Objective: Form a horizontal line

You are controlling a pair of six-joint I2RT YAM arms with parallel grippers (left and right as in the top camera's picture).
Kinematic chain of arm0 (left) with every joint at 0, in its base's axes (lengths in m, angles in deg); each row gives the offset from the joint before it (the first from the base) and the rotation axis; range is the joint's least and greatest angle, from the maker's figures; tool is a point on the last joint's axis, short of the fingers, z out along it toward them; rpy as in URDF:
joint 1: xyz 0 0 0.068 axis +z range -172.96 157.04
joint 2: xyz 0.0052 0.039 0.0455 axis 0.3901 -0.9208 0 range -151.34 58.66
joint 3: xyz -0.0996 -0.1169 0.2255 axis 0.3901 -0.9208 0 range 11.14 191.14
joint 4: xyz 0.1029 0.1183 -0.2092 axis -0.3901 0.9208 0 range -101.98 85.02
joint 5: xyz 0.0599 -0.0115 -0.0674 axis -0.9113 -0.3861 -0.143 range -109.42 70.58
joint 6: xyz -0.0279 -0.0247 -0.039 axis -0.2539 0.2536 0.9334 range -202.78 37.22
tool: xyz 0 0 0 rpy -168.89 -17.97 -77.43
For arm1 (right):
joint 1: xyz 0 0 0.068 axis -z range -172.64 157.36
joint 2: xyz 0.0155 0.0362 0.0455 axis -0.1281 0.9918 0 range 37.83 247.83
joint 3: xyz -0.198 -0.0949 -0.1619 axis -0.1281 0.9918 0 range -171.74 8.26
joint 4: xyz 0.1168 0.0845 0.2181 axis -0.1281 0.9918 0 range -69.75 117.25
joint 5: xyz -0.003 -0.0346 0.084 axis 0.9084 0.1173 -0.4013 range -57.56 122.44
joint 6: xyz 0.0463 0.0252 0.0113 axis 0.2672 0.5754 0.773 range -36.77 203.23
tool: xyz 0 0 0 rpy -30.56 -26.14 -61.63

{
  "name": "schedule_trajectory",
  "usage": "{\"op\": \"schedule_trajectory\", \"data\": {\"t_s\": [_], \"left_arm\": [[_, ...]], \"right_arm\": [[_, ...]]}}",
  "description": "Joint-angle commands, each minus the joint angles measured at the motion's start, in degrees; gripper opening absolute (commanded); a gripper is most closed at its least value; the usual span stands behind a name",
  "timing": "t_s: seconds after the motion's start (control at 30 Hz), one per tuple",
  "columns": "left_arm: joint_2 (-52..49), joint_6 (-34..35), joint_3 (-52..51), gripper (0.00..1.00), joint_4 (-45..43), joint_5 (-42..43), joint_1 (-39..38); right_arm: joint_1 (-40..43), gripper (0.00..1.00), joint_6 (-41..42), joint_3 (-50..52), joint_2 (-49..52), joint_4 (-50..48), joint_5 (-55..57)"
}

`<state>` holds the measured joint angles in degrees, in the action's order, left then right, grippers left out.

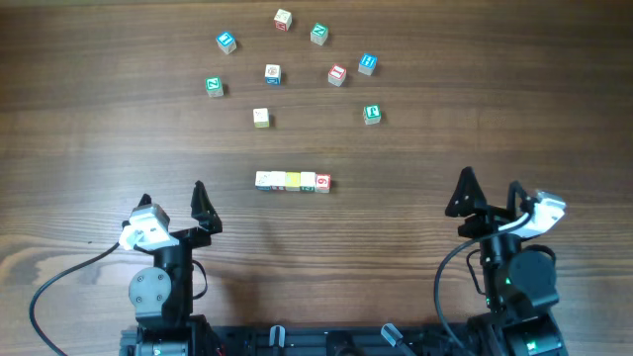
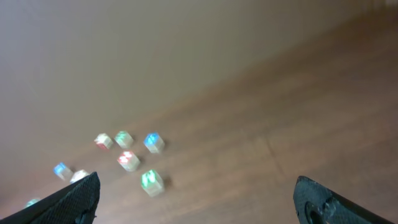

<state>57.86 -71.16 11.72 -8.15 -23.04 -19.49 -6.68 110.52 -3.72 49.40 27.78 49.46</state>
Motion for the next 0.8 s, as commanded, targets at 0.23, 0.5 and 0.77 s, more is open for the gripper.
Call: {"op": "schedule_trajectory", "data": {"t_s": [0.23,0.5,0.77], "left_arm": [[0.4,-0.9,-0.2,1.0,-0.1,-0.8,-0.2],[0.4,-0.9,-0.3,1.0,-0.1,-0.8,-0.2],[0.4,-0.9,-0.2,1.0,-0.1,-0.8,-0.2]], "right_arm": [[0.5,1.0,-0.1,11.7,-11.4,-19.5,0.8],[0.6,1.0,-0.1,11.7,-11.4,-9.8,1.2],[0.6,1.0,-0.1,11.7,-11.1,-9.2,1.2]]}}
